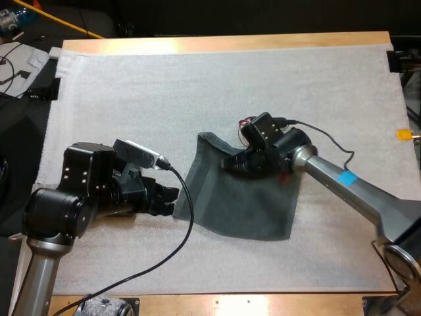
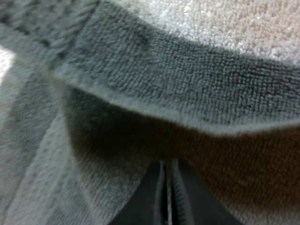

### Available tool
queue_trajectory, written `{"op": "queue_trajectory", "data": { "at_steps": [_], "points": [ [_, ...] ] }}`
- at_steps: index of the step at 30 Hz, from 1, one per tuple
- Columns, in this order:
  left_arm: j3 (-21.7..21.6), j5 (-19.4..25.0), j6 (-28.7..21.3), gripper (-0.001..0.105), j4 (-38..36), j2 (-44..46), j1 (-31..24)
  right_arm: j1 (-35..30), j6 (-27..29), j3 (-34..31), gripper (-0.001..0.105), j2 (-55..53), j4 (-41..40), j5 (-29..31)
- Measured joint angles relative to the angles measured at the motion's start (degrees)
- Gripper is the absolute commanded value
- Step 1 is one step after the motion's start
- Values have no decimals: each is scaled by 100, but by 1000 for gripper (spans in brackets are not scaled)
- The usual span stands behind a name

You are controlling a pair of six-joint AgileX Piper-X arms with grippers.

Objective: Pick towel from pile, fold and stack

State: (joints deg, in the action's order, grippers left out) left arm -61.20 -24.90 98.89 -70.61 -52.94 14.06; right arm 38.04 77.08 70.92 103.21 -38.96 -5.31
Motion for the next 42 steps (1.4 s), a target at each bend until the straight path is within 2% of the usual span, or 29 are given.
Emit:
{"op": "queue_trajectory", "data": {
  "at_steps": [10,15,18,27,31,36,37,38,40,41,42],
  "points": [
    [0,0,0,55,0,0,0,-14,-131,210,0,490,302,270],
    [0,-11,0,55,0,-11,0,-70,-185,391,0,549,558,797],
    [0,-11,0,55,0,-11,0,-207,-254,646,0,547,804,1325],
    [0,-58,0,55,0,-11,0,-355,-174,969,0,365,1185,1831],
    [0,-58,-8,55,0,-11,0,-360,6,1052,0,32,956,1890],
    [0,-58,-26,55,-6,-11,0,-360,239,1122,1,-549,299,2036],
    [0,-58,-26,55,-11,-11,0,-360,273,1123,4,-651,170,2055],
    [0,-58,-26,55,-52,-11,0,-360,329,1139,13,-916,-204,2110],
    [0,-58,-26,55,-65,-11,0,-360,345,1138,8,-986,-341,2117],
    [0,-58,-26,55,-119,-11,0,-360,392,1155,16,-1323,-801,2138],
    [0,-58,-26,55,-118,-11,0,-360,390,1151,23,-1337,-808,2137]
  ]
}}
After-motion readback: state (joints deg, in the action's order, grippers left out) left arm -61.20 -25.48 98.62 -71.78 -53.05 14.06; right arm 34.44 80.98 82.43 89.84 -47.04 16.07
